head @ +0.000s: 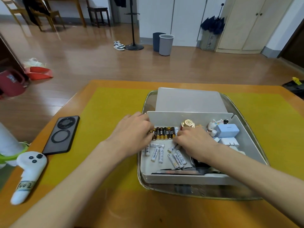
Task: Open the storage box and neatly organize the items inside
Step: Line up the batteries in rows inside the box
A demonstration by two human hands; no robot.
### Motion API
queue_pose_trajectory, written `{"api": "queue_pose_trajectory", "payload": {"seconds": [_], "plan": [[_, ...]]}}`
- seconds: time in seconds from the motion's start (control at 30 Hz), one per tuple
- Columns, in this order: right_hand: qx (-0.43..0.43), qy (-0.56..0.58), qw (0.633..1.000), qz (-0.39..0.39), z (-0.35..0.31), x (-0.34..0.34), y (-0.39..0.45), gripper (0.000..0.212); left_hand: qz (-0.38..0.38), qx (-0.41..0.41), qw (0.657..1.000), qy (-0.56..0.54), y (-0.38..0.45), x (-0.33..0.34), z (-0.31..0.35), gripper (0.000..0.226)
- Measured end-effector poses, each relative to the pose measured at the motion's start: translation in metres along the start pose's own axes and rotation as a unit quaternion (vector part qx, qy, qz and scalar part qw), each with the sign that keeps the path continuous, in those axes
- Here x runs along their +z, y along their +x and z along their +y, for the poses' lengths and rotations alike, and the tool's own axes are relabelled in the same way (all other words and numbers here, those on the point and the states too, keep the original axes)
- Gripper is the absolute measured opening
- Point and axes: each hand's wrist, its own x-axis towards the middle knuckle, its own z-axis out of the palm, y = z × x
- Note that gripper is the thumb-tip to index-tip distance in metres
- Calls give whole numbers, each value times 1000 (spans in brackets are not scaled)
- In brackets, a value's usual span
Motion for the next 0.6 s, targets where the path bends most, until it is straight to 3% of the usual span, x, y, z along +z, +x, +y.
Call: {"api": "queue_pose_trajectory", "payload": {"seconds": [0.3,0.6], "plan": [[-17,27,999,29,8,0,-5,19,-13,36,999,-14,-6,0,10,28],[-41,-22,999,7,-2,0,4,13,-101,60,990,73,14,9,25,7]]}}
